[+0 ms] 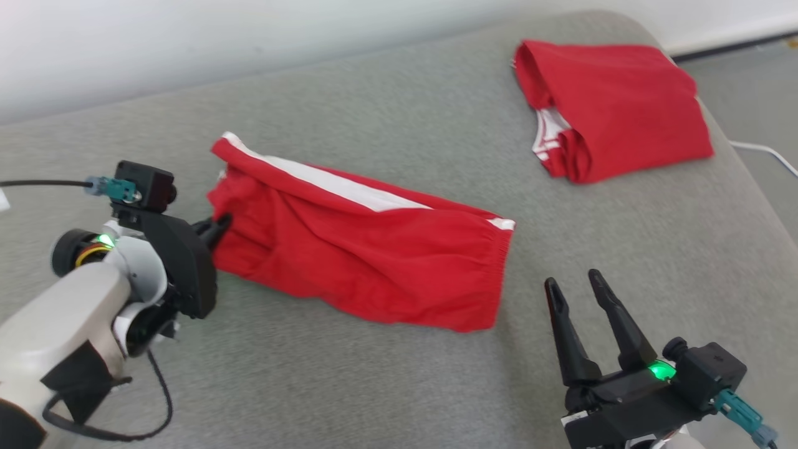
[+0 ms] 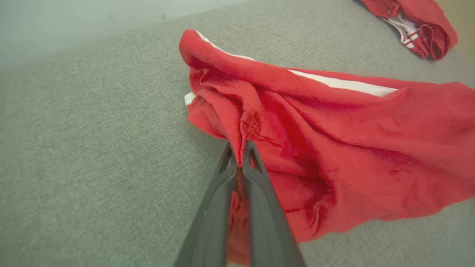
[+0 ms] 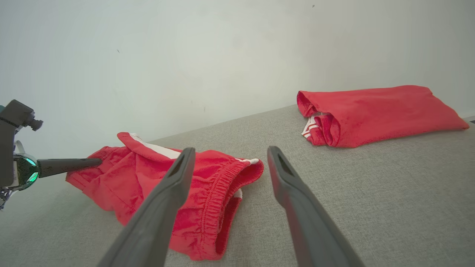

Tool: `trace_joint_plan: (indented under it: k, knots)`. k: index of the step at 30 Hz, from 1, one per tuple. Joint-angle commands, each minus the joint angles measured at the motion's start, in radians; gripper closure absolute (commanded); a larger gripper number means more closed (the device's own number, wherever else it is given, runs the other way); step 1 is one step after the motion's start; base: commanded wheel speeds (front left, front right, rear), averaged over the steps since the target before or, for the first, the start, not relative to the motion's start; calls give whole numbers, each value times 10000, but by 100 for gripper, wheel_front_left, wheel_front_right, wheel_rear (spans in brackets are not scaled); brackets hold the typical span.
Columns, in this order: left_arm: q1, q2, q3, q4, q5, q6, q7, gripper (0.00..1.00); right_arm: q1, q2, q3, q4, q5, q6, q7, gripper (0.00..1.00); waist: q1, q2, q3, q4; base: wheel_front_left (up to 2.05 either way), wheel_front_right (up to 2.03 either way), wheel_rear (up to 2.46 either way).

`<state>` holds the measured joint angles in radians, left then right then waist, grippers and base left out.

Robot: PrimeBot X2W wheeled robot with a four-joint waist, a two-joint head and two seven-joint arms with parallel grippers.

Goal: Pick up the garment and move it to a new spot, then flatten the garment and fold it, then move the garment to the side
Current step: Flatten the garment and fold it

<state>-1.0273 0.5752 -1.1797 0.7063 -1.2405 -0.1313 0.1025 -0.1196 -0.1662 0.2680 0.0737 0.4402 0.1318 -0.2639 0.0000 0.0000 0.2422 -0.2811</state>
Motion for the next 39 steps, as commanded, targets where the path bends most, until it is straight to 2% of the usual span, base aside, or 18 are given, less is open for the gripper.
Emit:
trace_joint_plan:
  k: [1, 8, 15, 20, 21, 22, 23, 29, 32, 39]
  knots:
    - [264, 63, 27, -302, -212, 17, -168, 100, 186, -64, -126, 12, -48, -28, -1, 0, 0, 0, -547, 613, 0, 0, 0]
    - [1407, 432, -8, -1436, -454, 100, -895, 100, 567, -60, -541, 68, -92, -28, -1, 0, 0, 0, -914, 1234, 0, 0, 0]
    - [2897, 572, -52, -2388, -819, 608, -1659, 100, 925, -46, -834, 63, -118, -28, -1, 0, 0, 0, -1092, 1635, 0, 0, 0]
    - [3800, 410, 1, -2640, -991, 956, -2341, 100, 1015, -139, -932, 116, -130, -26, -1, 0, 0, 0, -1112, 1826, 0, 0, 0]
    - [3844, 389, 10, -2584, -793, 1076, -2615, 91, 998, -156, -901, 136, -128, -26, -1, 0, 0, 0, -1119, 1849, 0, 0, 0]
    - [3876, 328, 22, -2490, -625, 1195, -2905, 10, 974, -184, -876, 159, -141, -26, -1, 0, 0, 0, -1142, 1881, 0, 0, 0]
    - [3920, 256, 59, -2422, -520, 1277, -3125, 0, 945, -213, -863, 176, -151, -26, -1, 0, 0, 0, -1154, 1905, 0, 0, 0]
    - [4222, -137, 1122, -2099, 105, 1601, -3667, 0, 855, -302, -906, 202, -187, -26, -1, 0, 0, 0, -1345, 2070, 0, 0, 0]
    - [4582, -350, 2725, -2433, 986, 1760, -3669, 0, 817, -320, -1022, 145, -216, -26, 1, 0, 0, 0, -1403, 2197, 0, 0, 0]
    - [6249, -1090, 6564, -3693, 3832, 1911, -3676, 0, 691, -299, -1307, 137, -344, -27, -1, 0, 0, 0, -1588, 2491, 0, 0, 0]
